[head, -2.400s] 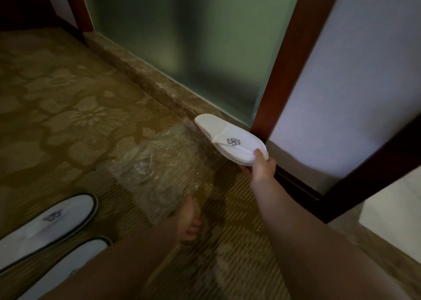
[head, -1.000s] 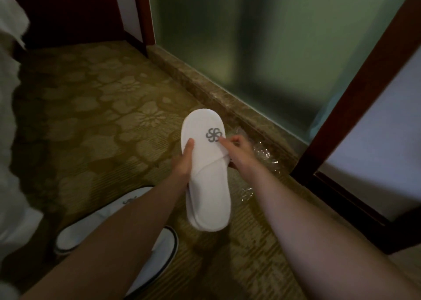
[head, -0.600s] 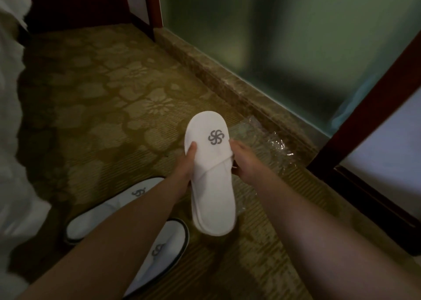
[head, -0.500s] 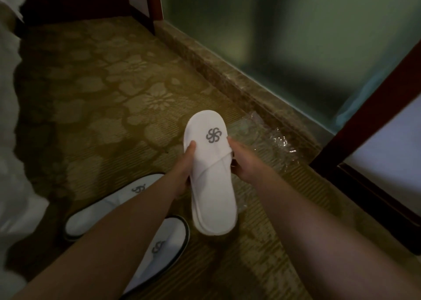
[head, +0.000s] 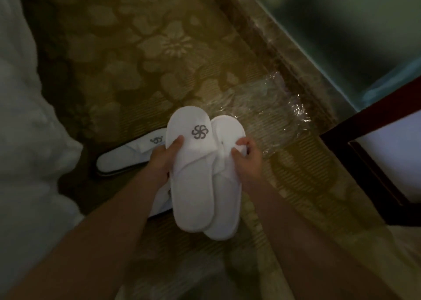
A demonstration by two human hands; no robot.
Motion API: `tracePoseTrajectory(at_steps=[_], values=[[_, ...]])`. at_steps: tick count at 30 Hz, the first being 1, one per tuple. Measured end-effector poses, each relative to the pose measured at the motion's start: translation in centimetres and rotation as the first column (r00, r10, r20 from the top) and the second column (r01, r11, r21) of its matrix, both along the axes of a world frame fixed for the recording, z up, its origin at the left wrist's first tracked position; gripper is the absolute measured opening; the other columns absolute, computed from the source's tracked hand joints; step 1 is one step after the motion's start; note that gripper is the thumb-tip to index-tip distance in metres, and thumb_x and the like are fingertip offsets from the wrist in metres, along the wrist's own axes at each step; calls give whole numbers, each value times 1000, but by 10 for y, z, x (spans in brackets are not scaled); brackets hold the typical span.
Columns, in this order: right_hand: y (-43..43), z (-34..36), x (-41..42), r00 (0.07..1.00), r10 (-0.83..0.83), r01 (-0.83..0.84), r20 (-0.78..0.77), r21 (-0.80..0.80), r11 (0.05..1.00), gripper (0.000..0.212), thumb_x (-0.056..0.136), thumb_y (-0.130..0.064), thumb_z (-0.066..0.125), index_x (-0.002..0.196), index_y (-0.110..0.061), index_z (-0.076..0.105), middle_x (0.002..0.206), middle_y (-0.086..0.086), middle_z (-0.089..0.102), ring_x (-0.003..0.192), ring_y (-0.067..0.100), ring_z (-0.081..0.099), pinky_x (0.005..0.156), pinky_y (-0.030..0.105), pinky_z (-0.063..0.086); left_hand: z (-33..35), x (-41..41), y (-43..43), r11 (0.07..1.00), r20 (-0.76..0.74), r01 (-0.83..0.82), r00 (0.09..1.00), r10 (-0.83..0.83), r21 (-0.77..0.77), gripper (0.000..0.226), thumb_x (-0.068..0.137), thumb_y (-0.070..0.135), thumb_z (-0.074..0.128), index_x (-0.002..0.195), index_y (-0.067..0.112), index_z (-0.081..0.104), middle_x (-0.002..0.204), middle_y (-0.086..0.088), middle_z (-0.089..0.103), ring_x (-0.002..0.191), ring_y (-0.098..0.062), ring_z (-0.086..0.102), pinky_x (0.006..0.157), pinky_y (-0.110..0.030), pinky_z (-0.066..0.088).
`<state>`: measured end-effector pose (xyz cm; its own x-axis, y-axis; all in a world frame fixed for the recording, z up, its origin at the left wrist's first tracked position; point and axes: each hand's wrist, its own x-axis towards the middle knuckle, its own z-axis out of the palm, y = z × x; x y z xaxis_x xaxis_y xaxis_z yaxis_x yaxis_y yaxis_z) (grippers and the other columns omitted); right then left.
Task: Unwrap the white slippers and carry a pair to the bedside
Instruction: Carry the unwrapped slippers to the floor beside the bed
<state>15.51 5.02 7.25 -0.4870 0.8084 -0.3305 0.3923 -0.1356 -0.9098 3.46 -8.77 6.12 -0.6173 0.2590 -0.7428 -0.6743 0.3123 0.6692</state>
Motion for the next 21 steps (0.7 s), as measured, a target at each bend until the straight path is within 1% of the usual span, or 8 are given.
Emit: tracePoseTrajectory(at_steps=[2, 4, 7, 10, 13, 17, 19, 21], values=[[-9, 22, 15, 1000, -5, 6, 15, -40, 999, 28, 82, 7, 55, 108, -2, 54, 112, 6, 50, 104, 22, 50, 86, 36, 45, 30, 3, -18, 998, -20, 48, 999, -49, -36, 60, 81, 43, 64, 128, 6, 55, 127, -13, 62, 96, -23, 62, 81, -33, 50], [-20, 52, 28, 996, 0, 8, 85, -94, 996, 41, 83, 1, 54, 121, -14, 50, 120, 4, 47, 105, 22, 49, 80, 31, 42, 66, 10, -36, 993, -11, 62, 998, -64, -100, 60, 81, 42, 65, 129, 6, 55, 127, -15, 61, 104, -28, 61, 87, -37, 49], [-36, 96, 41, 990, 6, 14, 139, -147, 989, 57, 86, -5, 54, 137, -27, 40, 127, 4, 48, 111, 25, 50, 89, 34, 44, 112, 29, -57, 987, 27, 28, 999, -24, -155, 59, 82, 39, 66, 129, 6, 55, 130, -16, 59, 112, -32, 58, 90, -38, 48], [-49, 158, 44, 977, -1, 32, 215, -143, 989, 57, 85, -7, 55, 137, -27, 42, 127, 5, 53, 113, 27, 53, 86, 32, 45, 166, 51, -75, 983, 0, 5, 1000, -5, -185, 55, 82, 37, 66, 127, 6, 57, 130, -15, 59, 108, -28, 58, 87, -35, 46], [-54, 223, 44, 972, 1, 28, 235, -117, 993, 55, 83, -1, 56, 136, -16, 46, 133, 13, 54, 116, 28, 54, 87, 27, 43, 225, 60, -86, 946, -139, 48, 986, -97, -321, 56, 82, 42, 63, 127, 8, 55, 125, -15, 60, 101, -27, 58, 81, -34, 48], [-64, 297, 40, 959, 85, -56, 271, -111, 992, 55, 84, -6, 55, 137, -19, 45, 138, 11, 49, 120, 29, 51, 94, 34, 44, 302, 55, -99, 904, -274, 137, 925, -263, -405, 59, 82, 45, 61, 130, 13, 48, 111, -10, 60, 86, -18, 54, 56, -23, 42], [-69, 329, 35, 951, 137, -108, 277, -117, 987, 56, 85, -11, 55, 138, -24, 42, 141, 8, 46, 120, 30, 50, 96, 41, 45, 336, 50, -108, 894, -303, 119, 915, -267, -431, 56, 82, 45, 61, 126, 12, 51, 108, -9, 60, 86, -19, 54, 60, -25, 41], [-75, 358, 29, 940, 202, -171, 276, -133, 976, 57, 87, -15, 53, 140, -29, 38, 142, 8, 44, 119, 31, 50, 92, 43, 46, 366, 50, -120, 892, -326, 70, 915, -236, -447, 53, 82, 45, 61, 121, 9, 54, 110, -14, 62, 92, -26, 58, 69, -30, 43]])
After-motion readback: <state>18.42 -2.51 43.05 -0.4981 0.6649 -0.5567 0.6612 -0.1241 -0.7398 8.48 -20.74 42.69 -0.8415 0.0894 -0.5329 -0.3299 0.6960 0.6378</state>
